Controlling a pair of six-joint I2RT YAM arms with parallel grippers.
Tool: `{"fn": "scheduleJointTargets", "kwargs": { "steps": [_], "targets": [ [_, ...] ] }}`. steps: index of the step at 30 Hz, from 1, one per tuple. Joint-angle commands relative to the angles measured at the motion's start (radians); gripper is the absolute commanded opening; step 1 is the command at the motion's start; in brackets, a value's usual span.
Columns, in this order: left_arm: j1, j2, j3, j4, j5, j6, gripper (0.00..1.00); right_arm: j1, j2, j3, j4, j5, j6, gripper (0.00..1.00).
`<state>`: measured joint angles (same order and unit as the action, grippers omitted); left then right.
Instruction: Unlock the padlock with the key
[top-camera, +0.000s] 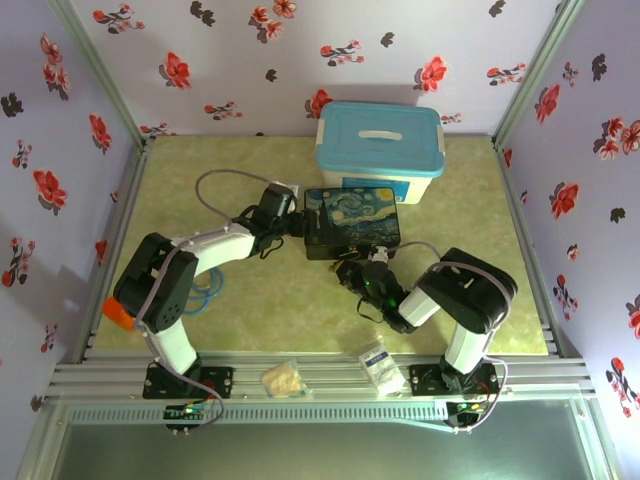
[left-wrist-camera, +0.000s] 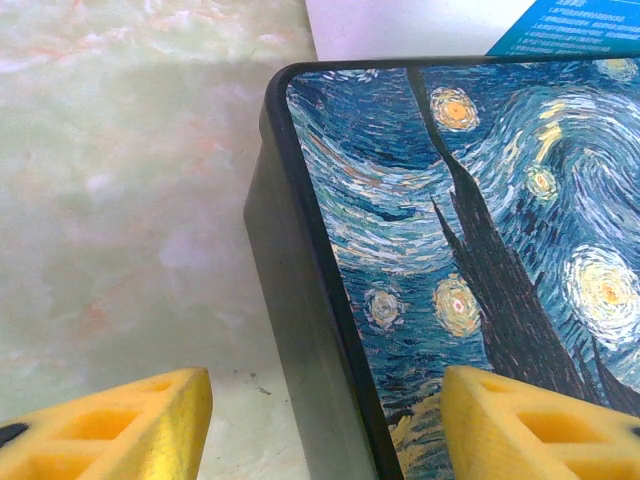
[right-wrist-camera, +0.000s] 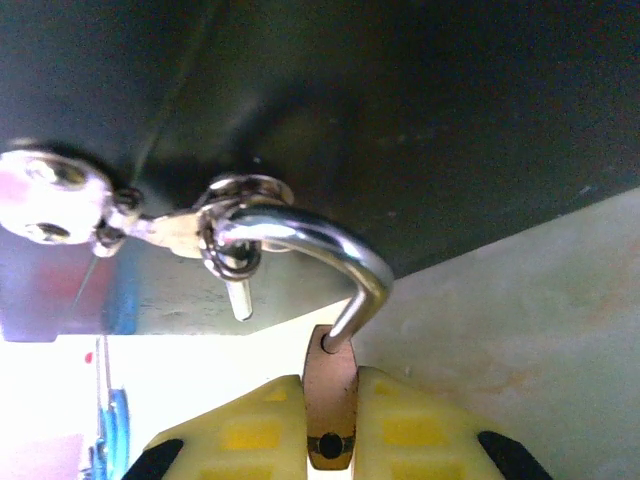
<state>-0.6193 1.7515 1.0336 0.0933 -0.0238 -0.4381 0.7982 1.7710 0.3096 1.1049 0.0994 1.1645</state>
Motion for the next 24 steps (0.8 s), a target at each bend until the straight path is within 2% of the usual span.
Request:
{"fn": "scheduleJointTargets", "kwargs": {
  "steps": [1,8,18,24],
  "targets": [
    [-0.002,0.058,-0.026,-0.144,-0.025,0.032,0.61,-0.023,0.043,-0.046,0.103,0.007,0.059,0.00],
    [-0.002,0.067,-0.021,-0.148,-0.024,0.039,0.59,-0.046,0.110,-0.085,0.281,0.020,0.150,0.00],
    [-0.002,0.068,-0.021,-0.145,-0.020,0.039,0.58,-0.052,0.069,-0.100,0.282,0.080,0.296,0.00],
    [-0.002,0.072,-0.016,-0.153,-0.019,0.045,0.58,-0.056,0.039,-0.131,0.281,0.124,0.280,0.00]
  ]
}}
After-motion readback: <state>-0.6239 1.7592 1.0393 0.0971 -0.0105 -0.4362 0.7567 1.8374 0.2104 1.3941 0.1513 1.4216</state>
